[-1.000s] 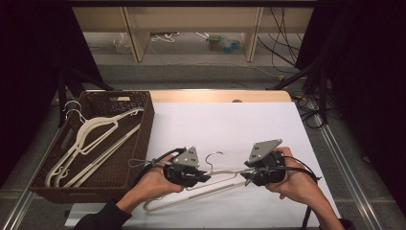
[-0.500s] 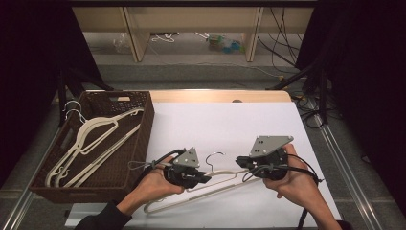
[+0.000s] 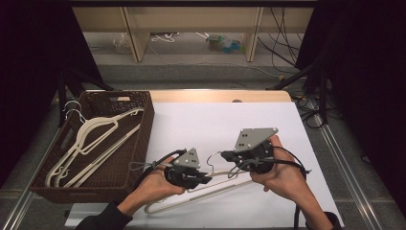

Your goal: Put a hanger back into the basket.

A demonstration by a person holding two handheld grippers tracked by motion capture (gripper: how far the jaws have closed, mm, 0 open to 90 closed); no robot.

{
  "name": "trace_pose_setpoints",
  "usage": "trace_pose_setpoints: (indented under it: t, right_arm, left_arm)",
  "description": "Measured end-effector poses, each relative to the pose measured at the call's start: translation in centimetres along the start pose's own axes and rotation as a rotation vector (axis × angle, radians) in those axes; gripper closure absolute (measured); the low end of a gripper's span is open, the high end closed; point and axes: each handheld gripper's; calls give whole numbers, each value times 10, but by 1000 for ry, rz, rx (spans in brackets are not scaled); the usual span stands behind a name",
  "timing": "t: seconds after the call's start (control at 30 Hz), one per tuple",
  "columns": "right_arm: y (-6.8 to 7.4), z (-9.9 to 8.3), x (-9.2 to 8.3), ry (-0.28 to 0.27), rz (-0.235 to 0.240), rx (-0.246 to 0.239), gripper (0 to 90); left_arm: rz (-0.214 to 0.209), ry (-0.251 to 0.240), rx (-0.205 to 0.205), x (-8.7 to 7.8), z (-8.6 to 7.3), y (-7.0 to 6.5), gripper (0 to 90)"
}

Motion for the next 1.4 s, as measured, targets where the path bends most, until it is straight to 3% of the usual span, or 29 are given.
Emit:
trace_pose_setpoints:
  t: [0.2, 0.37, 0.5, 0.63, 0.7, 0.77, 0.87, 1.2, 1.4]
  right_arm:
    - [-1, 15, 12, 7, 20, -17, 900]
    - [2, 23, 17, 17, 2, -61, 900]
    - [-1, 24, 20, 18, 33, -103, 900]
    - [-4, 23, 21, 6, 45, -123, 900]
    - [-7, 23, 22, 2, 74, -138, 900]
    - [-12, 23, 22, -26, 108, -135, 900]
    - [-13, 26, 22, -23, 135, -141, 900]
    - [-13, 28, 23, -15, 153, -134, 900]
    - [-16, 29, 22, -60, 185, -112, 900]
  left_arm:
    - [0, -4, 3, 1, 0, -1, 856]
    - [11, -20, -15, 1, 0, -1, 856]
    - [10, 0, 13, 0, 0, 1, 856]
    - [7, -5, 8, 0, 0, 0, 856]
    - [8, -3, 15, 0, 0, 0, 855]
    - [-4, -9, 20, 2, 1, -3, 855]
    - [-7, -14, 9, 3, 1, -6, 855]
    - [-4, -16, 11, 3, 1, -6, 854]
    - [3, -7, 27, 3, 1, -5, 854]
Point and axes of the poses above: each handheld gripper's, and its own axes: x roughly forward along the jaws, z roughly out of its top, y roughly to its left, and after that the axes turned 7 degrees about y, right-handed
